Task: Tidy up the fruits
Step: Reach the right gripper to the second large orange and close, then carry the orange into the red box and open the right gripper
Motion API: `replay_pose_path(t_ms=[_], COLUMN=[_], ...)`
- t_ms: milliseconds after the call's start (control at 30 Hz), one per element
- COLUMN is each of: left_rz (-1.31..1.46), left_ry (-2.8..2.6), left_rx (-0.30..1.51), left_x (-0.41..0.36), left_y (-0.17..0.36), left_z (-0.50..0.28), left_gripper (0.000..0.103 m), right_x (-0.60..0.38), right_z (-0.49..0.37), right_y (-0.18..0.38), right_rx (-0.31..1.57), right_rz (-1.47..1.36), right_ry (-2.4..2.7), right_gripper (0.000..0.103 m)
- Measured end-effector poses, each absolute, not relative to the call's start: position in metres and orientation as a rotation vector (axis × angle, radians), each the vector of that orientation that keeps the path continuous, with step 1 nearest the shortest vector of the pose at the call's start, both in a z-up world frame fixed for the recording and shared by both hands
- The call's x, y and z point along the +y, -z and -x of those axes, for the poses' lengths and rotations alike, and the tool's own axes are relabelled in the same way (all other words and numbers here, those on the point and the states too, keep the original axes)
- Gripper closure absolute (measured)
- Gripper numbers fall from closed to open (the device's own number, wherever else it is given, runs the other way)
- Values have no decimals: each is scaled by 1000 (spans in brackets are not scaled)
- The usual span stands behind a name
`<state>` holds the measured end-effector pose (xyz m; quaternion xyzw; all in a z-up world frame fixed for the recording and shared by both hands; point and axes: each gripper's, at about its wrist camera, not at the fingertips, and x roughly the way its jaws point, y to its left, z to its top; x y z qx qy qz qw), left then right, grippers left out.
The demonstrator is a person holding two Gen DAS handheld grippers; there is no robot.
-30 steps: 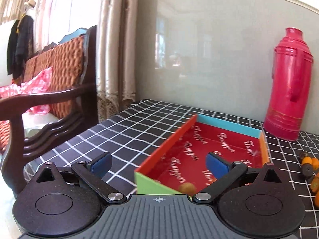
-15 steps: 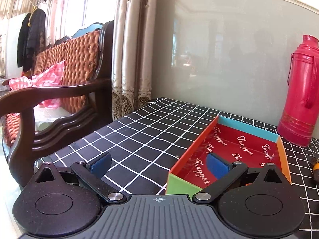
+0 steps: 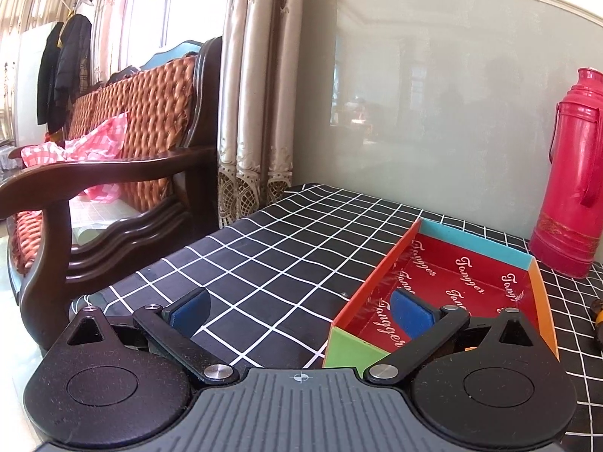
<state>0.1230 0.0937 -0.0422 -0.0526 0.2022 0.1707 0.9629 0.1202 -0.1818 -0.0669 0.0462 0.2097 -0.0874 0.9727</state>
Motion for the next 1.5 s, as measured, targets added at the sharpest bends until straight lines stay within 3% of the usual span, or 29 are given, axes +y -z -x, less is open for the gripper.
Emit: replay_pose_path(t_ms=[467,1133,1267,1367,1500], left_rz=[107,156,164,170,162], left_ry=[-389,-493,-499,-497,-483], left_rx=[406,411,413,415,408], left_x=[111,164,169,169,162], left_y=[43,47,48,48,46], left_z=[-117,-105,-105,-106,-105], left_gripper=[2,1,1,1,1], right_x=[-110,1,-1,-7,-27], right_z=[-117,-165,-160,-152,-140], right_y=[46,54,52,45,33], right_rx=[329,456,423,378,313], right_rz=[5,151,149,141,137], right_ry=[-154,-326,-322,-305,-246], right_gripper=[72,71,45,41,21])
